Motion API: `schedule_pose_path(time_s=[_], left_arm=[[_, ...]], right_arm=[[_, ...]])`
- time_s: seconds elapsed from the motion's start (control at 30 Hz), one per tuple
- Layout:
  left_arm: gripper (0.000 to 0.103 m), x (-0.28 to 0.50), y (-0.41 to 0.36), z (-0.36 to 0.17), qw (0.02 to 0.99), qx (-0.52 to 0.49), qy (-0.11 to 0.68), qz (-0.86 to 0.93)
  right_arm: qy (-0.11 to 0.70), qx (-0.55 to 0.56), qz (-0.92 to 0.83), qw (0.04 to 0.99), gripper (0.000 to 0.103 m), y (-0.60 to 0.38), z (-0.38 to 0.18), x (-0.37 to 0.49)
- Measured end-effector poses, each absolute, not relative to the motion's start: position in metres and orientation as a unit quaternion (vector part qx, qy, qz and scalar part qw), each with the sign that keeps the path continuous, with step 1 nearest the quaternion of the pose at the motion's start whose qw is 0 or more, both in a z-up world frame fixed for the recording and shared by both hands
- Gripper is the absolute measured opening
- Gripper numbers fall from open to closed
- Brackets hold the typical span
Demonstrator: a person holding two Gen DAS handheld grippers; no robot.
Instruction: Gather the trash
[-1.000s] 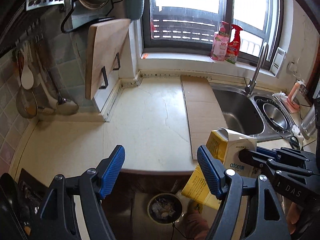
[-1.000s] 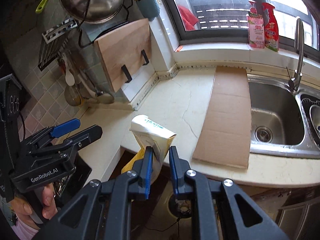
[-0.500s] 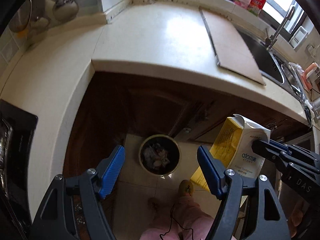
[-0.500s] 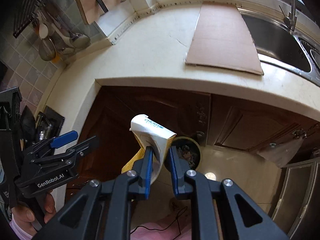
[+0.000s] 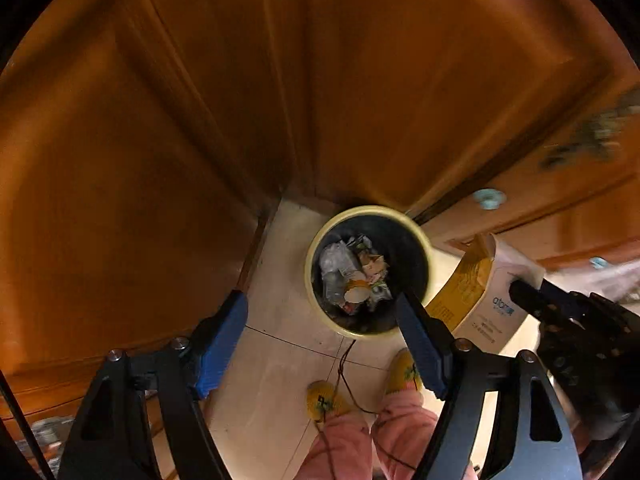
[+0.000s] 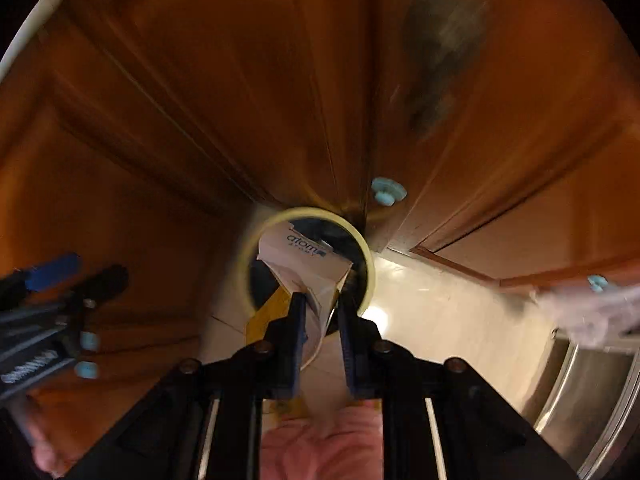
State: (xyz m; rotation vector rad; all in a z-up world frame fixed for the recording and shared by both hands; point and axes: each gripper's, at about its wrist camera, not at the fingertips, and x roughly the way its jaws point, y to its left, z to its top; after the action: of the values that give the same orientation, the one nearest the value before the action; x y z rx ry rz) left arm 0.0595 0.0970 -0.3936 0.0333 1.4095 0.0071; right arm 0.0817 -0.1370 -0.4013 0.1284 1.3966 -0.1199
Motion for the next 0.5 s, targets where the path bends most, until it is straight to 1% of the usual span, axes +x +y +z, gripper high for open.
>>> schedule_pose_path(time_s=[0.1,0.17,0.23,0.3,0.37,0.43,0.5], left_arm=[[0.079,0.068,0.103,-0.437,0.756,0.003,0.654,0.021],[0.085,0.071,0.106,-0.458,0.753,-0.002,0.658,0.031],[0.097,0.073,0.109,-0.476,0.749,-0.006,0.662,0.039],[0.1,0.074,0.115,-0.49,0.74,-0.022,0.671,0.042],[0.1,0.074,0.119,-0.5,0.729,-0.036,0.682,0.046],[0.1,0.073,0.122,-0.505,0.721,-0.045,0.689,0.048],[0.1,0.075,0.12,-0.502,0.72,-0.047,0.691,0.049]], right_arm=[[0.651,0.013,-0.057,0.757,0.016,-0.131,-0.459,0.097],[0.663,-0.019,-0.064,0.746,0.016,-0.129,-0.493,0.109],[0.673,-0.039,-0.06,0.736,0.018,-0.129,-0.524,0.12],[0.686,-0.04,-0.056,0.725,0.032,-0.129,-0.547,0.127],[0.685,-0.015,-0.049,0.727,0.056,-0.134,-0.553,0.131],[0.682,0.009,-0.039,0.731,0.062,-0.14,-0.549,0.129],[0.679,0.017,-0.031,0.734,0.062,-0.146,-0.543,0.124]])
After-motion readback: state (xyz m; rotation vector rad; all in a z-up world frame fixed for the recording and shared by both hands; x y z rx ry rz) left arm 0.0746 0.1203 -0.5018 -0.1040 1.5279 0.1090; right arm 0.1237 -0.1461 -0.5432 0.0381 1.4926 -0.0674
